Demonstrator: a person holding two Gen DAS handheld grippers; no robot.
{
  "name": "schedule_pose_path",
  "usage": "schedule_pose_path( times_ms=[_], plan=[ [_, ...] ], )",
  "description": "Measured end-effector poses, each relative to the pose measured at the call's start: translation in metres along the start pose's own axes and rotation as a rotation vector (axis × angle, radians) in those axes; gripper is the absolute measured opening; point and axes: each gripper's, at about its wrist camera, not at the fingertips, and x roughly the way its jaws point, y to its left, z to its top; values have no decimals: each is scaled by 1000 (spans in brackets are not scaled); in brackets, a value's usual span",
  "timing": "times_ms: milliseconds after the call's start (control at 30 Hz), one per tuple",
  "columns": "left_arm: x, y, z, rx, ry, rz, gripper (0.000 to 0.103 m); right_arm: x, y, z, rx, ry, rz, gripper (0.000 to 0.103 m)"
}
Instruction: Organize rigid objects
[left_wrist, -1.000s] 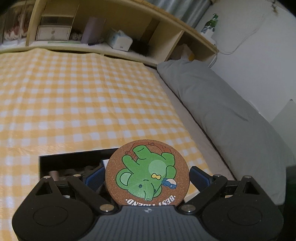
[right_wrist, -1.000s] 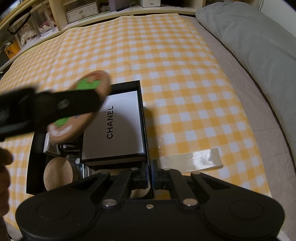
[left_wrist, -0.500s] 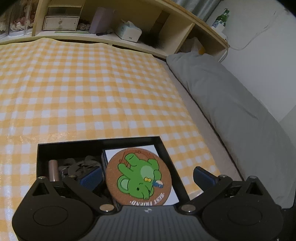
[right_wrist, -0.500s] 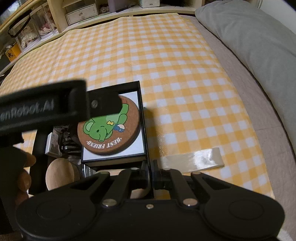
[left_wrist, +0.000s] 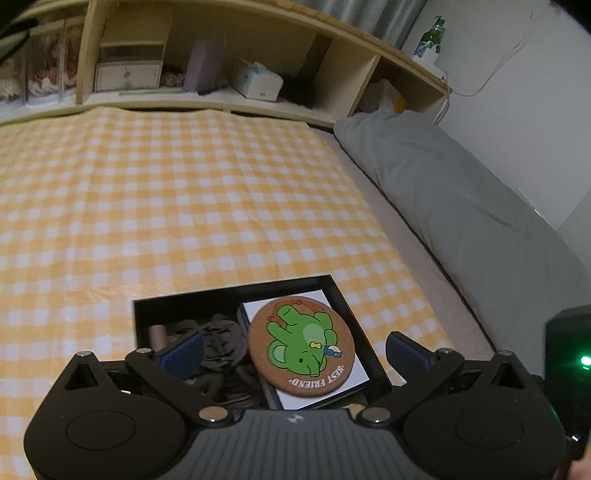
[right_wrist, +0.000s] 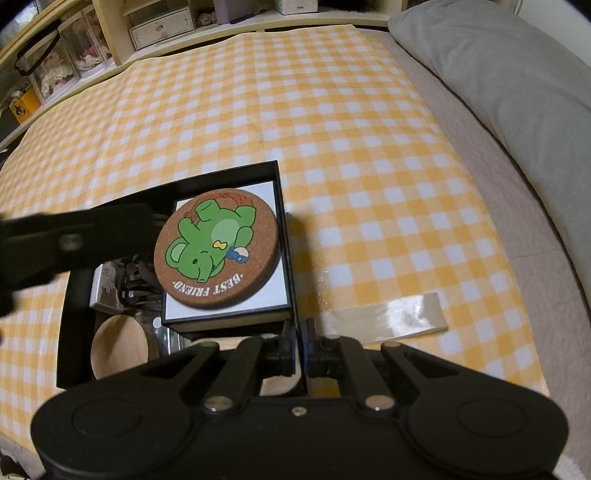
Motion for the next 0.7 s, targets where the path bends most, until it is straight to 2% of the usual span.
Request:
schedule_pose_path(
  times_ms=[200, 267, 467, 600, 700],
  plan=[
    [-34, -5, 1, 35, -42, 21, 103, -1, 1, 0, -2, -2, -7, 5],
    [-43, -6, 1, 44, -52, 31, 103, -6, 2, 3, 4, -20, -22, 12],
    [-73, -4, -5, 72, -78, 53, 103, -37, 5, 5, 57, -89, -11, 21],
    [-94, 2, -12, 82, -101, 69, 103, -71, 15, -1, 60, -151, 15, 28],
    [-113, 7, -17, 90, -125, 79, 103, -101, 22, -10, 62, -216, 19, 39]
  ],
)
